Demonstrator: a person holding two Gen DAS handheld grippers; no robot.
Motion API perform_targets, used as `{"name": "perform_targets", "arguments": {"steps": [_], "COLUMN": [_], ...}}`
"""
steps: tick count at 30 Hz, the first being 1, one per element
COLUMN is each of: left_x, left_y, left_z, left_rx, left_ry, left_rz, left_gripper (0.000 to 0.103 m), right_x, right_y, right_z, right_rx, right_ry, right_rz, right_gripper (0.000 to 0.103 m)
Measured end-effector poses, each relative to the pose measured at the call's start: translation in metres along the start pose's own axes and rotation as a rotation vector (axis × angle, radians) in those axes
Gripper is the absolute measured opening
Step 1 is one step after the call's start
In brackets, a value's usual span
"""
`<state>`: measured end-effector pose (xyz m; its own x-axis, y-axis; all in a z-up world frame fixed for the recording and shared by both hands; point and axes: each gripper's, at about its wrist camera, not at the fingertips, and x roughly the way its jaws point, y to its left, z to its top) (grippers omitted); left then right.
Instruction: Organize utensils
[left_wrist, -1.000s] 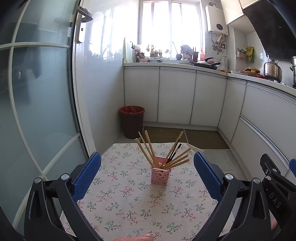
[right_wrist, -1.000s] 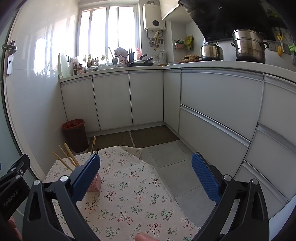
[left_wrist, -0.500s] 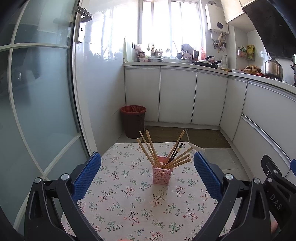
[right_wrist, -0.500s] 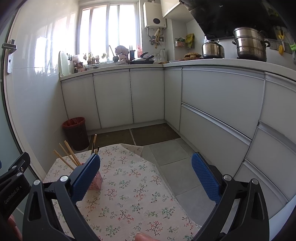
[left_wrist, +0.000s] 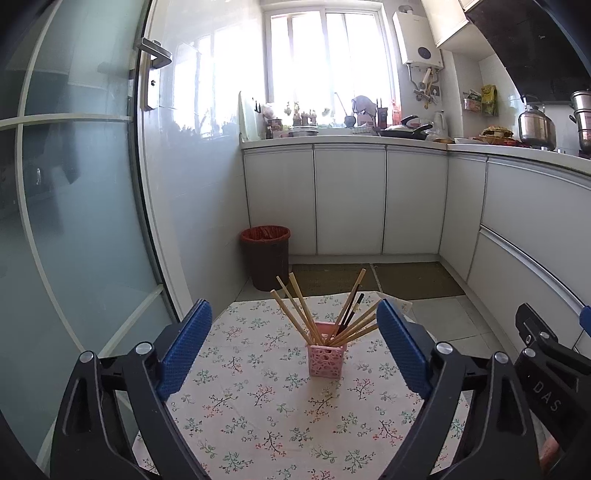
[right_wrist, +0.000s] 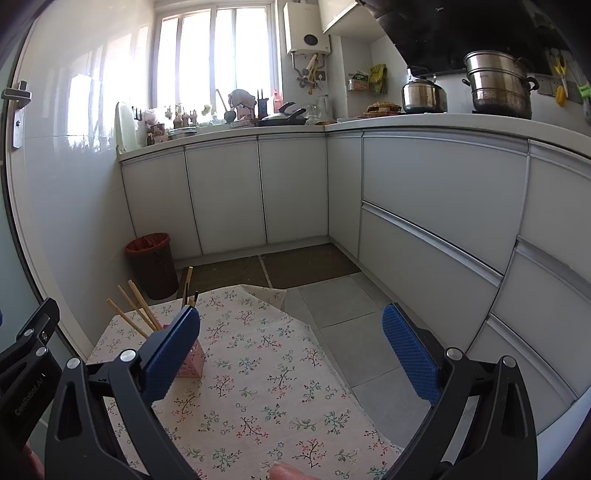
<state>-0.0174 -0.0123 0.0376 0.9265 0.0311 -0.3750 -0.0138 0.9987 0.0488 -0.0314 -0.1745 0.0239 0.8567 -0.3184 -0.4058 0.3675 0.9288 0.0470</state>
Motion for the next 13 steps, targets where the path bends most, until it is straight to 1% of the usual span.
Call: {"name": "perform_targets", "arguments": {"steps": [3,5,6,7,8,11,13], "left_x": [-0.0004,-0.0003,0.0001,0.0009,0.0016,-0.0014,-0.0008], "left_y": [0.0000,-0.0003,0.0004,0.0021,0.0035,0.0051,0.0055], "left_z": [0.0000,0.0013,0.0023,0.0030,0.0037,0.0037,0.0037], "left_rx": [-0.008,-0.007,-0.010,-0.021,-0.031,-0.038,-0.045], "left_ry": [-0.001,-0.002,0.002,0.013,0.025,0.017,0.026], "left_rz": [-0.010,-0.004,-0.005,-0.010,-0.014,-0.013,-0.027], "left_gripper": [0.083,0.083,0.084,0.094,0.097,0.096,0.096], "right_x": [0.0000,0.0003,0.0005,0.0006,0.0005,0.0008,0.0007], "right_y": [-0.0013,-0.0022,-0.0026,-0.0027,-0.0028,-0.0030,-0.0032], "right_z": [-0.0003,-0.0007,-0.0007,-0.0007,-0.0009,-0.0009,-0.0012], "right_rx": [0.003,0.009,0.011,0.012,0.013,0.014,0.015], "right_ry": [-0.002,-0.001,0.001,0.002,0.002,0.002,0.004], "right_rz": [-0.004,-0.005,-0.005,-0.004,-0.004,-0.004,-0.002], "right_gripper": [0.096,0.096,0.096,0.096,0.096,0.096,0.096]}}
